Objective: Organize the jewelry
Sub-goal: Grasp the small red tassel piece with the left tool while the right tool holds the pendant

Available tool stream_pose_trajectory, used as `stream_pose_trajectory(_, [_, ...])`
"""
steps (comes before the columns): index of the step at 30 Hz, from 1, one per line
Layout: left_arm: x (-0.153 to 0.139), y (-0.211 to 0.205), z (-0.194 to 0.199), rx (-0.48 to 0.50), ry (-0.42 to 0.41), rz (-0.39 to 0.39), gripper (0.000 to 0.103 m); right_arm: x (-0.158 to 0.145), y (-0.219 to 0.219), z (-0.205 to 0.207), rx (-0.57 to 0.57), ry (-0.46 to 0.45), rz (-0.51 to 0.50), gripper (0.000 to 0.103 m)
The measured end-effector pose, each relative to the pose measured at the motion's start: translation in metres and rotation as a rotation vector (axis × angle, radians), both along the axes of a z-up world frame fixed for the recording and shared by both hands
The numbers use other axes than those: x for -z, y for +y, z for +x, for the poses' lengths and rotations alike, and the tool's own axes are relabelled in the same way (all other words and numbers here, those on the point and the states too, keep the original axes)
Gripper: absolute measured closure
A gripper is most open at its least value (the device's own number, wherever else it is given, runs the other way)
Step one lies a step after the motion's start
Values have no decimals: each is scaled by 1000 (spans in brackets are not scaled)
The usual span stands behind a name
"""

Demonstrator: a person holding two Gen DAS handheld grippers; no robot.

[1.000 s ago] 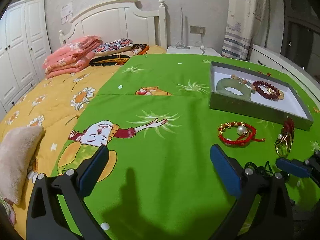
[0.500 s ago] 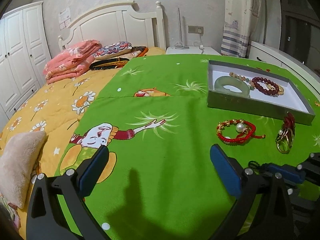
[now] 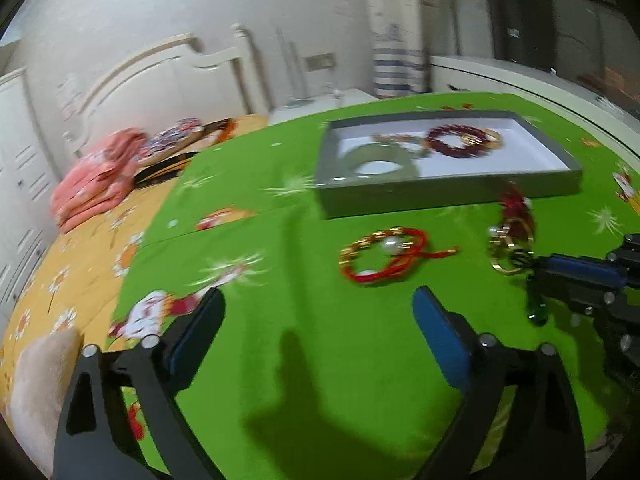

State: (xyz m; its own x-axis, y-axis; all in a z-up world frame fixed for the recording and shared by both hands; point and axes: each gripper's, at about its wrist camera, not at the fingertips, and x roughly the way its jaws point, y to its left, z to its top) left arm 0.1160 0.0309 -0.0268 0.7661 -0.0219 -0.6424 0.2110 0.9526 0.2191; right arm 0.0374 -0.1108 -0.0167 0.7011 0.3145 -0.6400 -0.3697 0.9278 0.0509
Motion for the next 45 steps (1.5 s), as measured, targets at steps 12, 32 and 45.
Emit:
stream_pose_trajectory(12, [18, -26, 35, 94, 134, -14, 48, 0, -1, -2, 2, -14, 7, 94])
stream_pose_trajectory(32, [-4, 11, -1, 50, -25, -233, 97, -1, -3, -4, 9, -32, 9, 94])
stream_pose_trajectory(45, [-25, 27, -42, 14, -141, -316, 97, -3, -6, -10, 19, -60, 27, 94])
